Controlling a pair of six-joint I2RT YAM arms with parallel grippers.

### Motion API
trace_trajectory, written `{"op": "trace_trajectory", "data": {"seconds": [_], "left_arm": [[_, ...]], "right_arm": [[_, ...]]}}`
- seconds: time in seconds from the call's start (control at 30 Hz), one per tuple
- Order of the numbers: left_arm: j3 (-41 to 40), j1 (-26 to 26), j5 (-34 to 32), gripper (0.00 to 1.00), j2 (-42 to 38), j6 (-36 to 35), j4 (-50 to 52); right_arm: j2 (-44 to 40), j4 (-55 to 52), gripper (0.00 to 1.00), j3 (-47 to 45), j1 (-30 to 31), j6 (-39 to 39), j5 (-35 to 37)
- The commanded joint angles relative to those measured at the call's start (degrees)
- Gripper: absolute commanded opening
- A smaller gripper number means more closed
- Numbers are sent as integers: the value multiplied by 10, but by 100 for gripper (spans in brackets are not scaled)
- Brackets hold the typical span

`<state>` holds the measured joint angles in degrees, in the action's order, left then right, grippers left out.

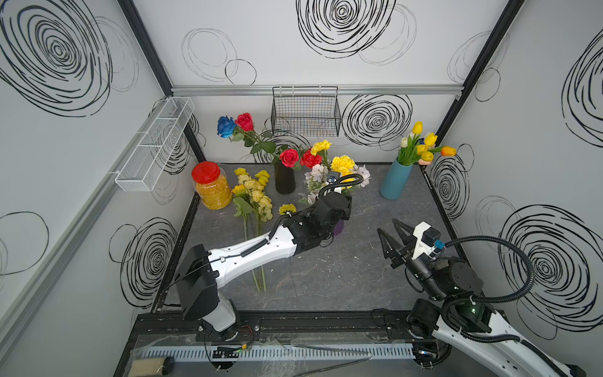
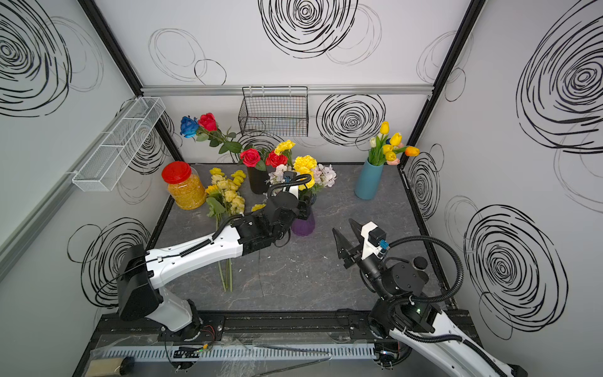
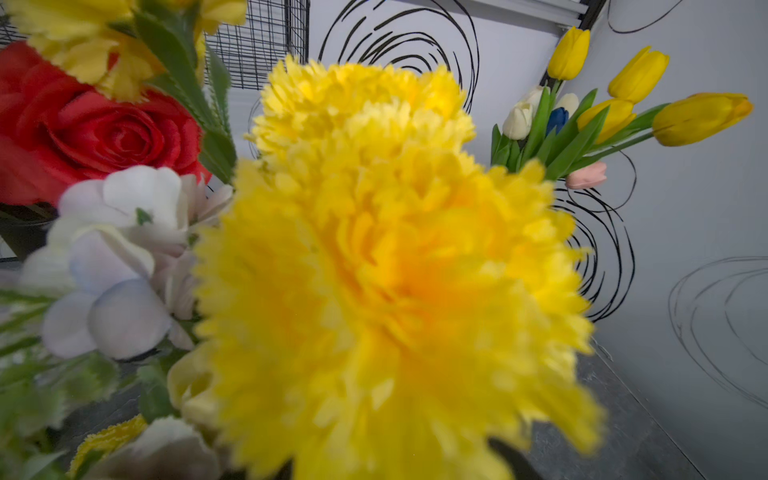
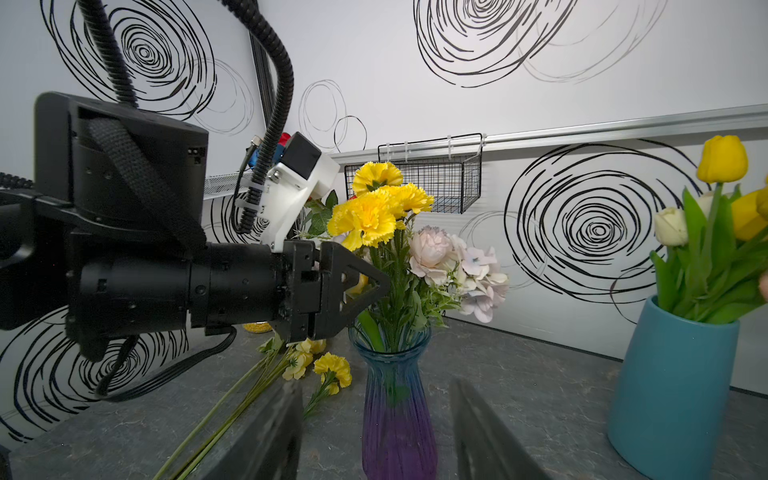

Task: Pick out yellow flowers from the vase
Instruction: Pick up the flower from the vase.

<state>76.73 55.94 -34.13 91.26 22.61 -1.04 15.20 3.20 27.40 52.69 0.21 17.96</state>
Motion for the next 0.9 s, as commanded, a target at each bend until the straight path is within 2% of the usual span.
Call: {"op": "trace_trajectory", "data": {"seconds": [0.0,0.3,0.57,0.87], "left_arm": [[24,-9,-43,58,19,-26,-57],[47,-18,-36,48,43,-48,-104],[41,-20,-28,35,20,-59,-131],[20,-20,-35,30,-15,-73,-152]], "right_arm": [[-7,10,60,-2,-4,0,-5],[-5,16,60,-5,-5,9,-18],[10,27,60,-8,-5,14,-29],[33,53,60,-17,-7,17,-38]]}}
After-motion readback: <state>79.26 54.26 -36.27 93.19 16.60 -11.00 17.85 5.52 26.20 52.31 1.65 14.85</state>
